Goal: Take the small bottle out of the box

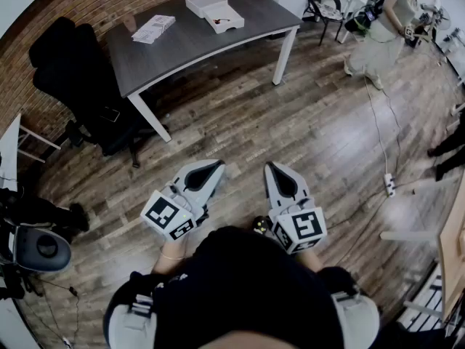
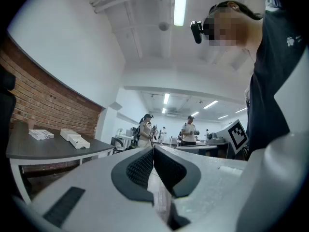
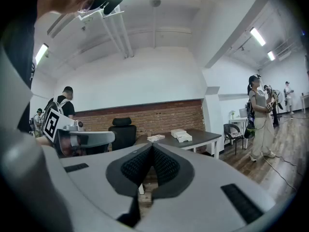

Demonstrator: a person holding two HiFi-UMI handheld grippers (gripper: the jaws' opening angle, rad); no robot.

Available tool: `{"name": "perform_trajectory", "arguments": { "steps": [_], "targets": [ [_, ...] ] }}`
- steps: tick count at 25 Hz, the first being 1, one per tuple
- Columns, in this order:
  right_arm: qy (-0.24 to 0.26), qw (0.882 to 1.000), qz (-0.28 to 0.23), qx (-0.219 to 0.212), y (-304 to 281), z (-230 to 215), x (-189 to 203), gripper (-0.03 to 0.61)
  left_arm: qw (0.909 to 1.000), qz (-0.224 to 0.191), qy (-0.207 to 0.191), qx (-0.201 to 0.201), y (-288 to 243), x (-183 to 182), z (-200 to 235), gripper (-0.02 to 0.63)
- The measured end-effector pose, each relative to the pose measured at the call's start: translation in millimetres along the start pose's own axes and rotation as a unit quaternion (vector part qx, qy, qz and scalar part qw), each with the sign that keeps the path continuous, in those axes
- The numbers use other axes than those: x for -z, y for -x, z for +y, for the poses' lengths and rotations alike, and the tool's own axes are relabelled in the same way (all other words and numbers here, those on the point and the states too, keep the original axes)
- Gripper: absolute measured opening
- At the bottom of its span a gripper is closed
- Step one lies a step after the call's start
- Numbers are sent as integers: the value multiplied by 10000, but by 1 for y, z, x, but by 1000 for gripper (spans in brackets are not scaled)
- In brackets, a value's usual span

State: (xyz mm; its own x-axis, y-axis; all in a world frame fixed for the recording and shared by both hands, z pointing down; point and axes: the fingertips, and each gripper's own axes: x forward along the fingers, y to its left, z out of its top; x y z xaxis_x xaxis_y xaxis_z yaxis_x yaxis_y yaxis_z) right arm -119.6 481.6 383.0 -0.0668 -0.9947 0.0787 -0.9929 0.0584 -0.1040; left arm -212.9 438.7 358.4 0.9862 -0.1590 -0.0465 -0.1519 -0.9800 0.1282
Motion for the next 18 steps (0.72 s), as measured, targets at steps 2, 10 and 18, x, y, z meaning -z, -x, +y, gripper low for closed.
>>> {"name": "perform_trajectory", "arguments": {
  "steps": [2,10,18],
  "targets": [
    [-11,10000,-9,-3,4,0,-1,-3,10000,-6,-3,-6,0,-1,-4,2],
    [-57,10000,-72,-9,7,-5,-1,-3,10000,15,39,-76,-2,2,-7,2],
    [-266,9995,-131,-92,11,-22,0,-2,9998,88,101,-140,-18,8,-12,2]
  ]
}}
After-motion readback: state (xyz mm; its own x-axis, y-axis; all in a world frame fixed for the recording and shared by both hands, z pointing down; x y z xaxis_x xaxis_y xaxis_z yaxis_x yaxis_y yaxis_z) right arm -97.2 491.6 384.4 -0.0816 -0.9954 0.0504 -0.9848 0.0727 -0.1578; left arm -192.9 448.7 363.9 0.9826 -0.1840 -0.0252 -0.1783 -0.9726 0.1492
